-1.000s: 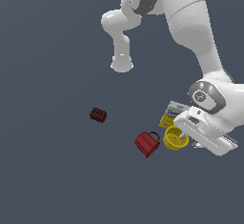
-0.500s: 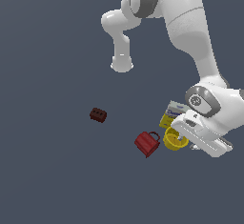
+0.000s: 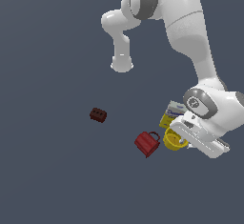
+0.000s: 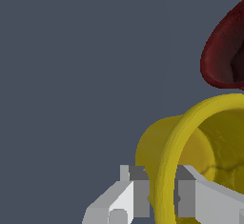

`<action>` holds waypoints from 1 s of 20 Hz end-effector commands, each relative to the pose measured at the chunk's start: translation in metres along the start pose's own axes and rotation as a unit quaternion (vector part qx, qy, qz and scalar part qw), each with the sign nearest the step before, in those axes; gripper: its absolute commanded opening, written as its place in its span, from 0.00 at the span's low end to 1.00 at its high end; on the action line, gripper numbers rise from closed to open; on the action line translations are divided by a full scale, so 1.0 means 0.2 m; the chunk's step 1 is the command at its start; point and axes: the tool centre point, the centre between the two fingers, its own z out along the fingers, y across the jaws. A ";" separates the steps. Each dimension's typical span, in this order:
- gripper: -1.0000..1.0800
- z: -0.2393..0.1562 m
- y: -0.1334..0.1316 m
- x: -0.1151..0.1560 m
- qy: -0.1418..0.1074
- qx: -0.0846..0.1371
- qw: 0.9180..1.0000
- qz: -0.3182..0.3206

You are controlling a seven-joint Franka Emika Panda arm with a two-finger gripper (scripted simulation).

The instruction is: Pick up a designated object from a clutter of objects.

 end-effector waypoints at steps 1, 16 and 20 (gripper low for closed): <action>0.00 0.00 0.00 0.00 0.000 0.000 1.000 0.000; 0.00 -0.13 0.11 0.07 0.000 0.000 1.000 0.000; 0.00 -0.24 0.20 0.13 0.000 0.000 1.000 0.000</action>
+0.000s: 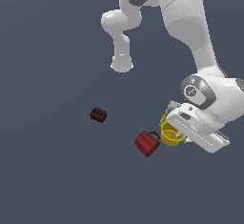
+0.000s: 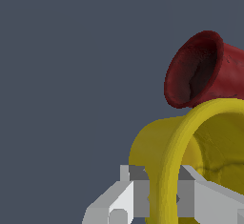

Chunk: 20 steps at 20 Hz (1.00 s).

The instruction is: Pick up a designated object from a clutter of objects.

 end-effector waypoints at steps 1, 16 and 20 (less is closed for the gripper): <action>0.00 -0.09 0.06 0.05 0.001 0.002 1.000 0.001; 0.00 -0.75 0.59 0.40 0.000 0.002 1.000 0.001; 0.00 -0.93 0.73 0.50 0.000 0.002 1.000 0.001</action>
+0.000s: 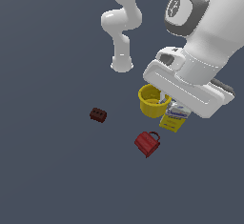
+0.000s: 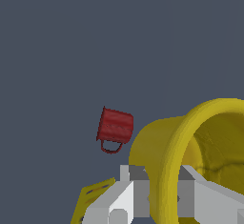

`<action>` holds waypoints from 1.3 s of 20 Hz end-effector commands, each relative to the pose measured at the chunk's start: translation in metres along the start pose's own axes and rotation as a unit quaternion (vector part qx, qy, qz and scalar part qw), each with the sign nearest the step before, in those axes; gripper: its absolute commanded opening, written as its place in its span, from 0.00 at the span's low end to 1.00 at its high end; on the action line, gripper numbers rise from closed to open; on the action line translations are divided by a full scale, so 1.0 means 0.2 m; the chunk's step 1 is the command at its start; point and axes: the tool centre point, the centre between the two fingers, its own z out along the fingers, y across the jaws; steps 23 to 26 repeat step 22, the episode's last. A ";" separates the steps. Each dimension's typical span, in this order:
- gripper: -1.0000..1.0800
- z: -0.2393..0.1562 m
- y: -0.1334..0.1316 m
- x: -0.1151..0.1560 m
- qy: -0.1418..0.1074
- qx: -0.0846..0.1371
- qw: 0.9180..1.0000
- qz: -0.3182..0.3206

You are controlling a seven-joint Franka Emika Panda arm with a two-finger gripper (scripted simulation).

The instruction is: Pick up a designated object from a clutter of objects.

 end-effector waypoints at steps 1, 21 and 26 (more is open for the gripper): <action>0.00 -0.12 0.09 0.06 0.000 0.001 1.000 0.000; 0.00 -0.64 0.47 0.37 0.001 0.001 1.000 0.000; 0.00 -0.64 0.47 0.37 0.001 0.001 1.000 0.000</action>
